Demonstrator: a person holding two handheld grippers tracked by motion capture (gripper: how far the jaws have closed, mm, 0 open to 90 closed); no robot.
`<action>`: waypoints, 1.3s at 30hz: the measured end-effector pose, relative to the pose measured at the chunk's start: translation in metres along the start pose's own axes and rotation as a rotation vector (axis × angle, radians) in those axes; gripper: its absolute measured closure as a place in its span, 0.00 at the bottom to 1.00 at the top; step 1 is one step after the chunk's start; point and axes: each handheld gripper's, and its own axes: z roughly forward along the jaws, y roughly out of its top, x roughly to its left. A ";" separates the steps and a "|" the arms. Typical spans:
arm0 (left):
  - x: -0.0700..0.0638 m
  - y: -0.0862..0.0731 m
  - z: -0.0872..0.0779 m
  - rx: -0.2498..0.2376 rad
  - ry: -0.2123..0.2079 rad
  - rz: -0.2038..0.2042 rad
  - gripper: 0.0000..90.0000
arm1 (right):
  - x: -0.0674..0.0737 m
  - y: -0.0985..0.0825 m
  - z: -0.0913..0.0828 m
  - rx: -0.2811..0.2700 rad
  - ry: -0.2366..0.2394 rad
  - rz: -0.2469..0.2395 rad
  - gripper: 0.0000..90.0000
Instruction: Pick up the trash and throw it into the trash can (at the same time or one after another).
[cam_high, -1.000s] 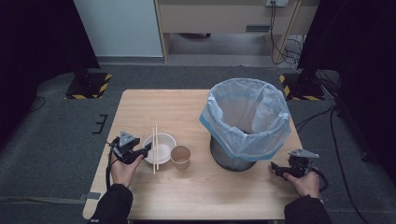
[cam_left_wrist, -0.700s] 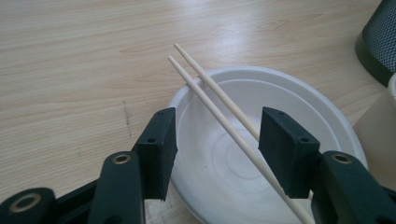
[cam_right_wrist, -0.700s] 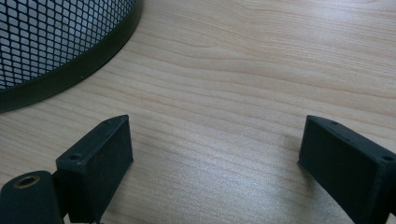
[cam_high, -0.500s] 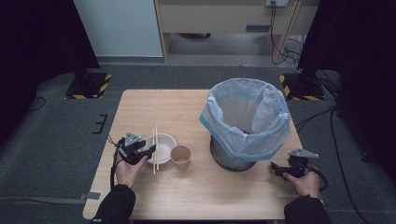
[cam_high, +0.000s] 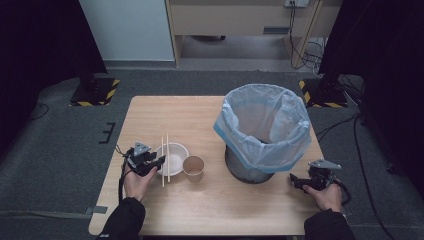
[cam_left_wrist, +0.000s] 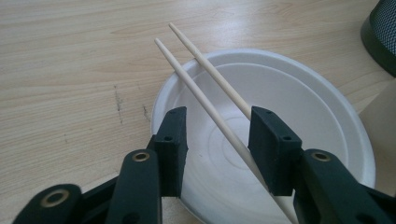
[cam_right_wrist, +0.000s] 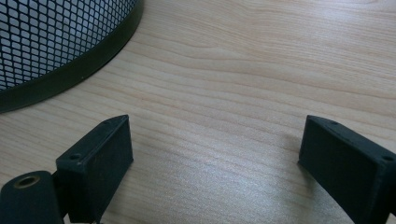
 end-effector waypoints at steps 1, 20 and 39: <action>0.000 0.000 0.001 0.003 -0.001 -0.002 0.65 | 0.000 0.000 0.000 0.000 0.000 0.000 0.11; 0.002 0.002 0.006 0.040 0.004 -0.048 0.81 | 0.000 0.000 0.000 0.000 0.000 0.000 0.11; -0.001 0.005 0.008 0.072 -0.009 -0.040 0.95 | 0.000 0.000 0.000 0.000 0.000 0.000 0.11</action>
